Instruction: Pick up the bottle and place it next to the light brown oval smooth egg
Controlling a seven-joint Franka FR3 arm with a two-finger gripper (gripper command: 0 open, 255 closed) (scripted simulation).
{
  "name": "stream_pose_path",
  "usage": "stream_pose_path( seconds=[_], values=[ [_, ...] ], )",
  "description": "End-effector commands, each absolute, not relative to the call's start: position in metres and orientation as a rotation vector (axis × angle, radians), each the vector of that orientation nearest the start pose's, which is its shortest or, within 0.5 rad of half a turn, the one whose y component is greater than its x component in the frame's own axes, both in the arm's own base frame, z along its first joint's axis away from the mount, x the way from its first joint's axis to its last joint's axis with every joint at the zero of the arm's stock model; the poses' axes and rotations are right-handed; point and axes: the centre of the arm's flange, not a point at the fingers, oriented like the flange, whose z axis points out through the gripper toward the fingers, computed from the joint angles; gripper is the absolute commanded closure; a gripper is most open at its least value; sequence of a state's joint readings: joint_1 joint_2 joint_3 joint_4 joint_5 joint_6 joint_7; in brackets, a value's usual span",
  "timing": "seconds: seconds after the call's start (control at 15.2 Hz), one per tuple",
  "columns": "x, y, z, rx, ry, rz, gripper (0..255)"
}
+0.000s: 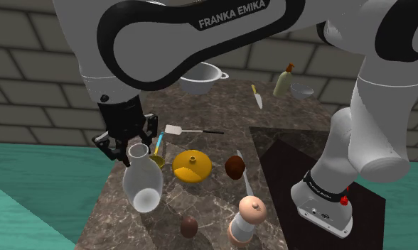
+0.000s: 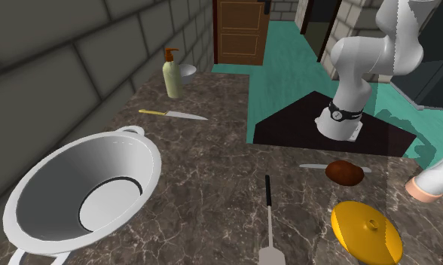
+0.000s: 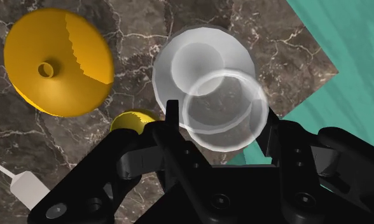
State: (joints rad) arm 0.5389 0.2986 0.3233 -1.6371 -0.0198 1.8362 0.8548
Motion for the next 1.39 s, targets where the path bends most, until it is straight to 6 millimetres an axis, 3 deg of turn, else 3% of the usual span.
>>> stream_pose_path(
  seconds=[0.0,0.4,0.46,0.79,1.06,1.32],
  values=[
    [0.429,0.469,0.438,-3.150,-0.007,0.175,255],
    [0.429,0.469,0.438,-3.150,-0.007,0.175,255],
    [0.429,0.469,0.438,-3.150,-0.007,0.175,0],
    [0.429,0.469,0.438,-3.150,-0.007,0.175,0],
    [0.434,0.470,0.488,-3.150,-0.007,0.175,0],
    [0.434,0.470,0.488,-3.150,-0.007,0.175,0]
  ],
)
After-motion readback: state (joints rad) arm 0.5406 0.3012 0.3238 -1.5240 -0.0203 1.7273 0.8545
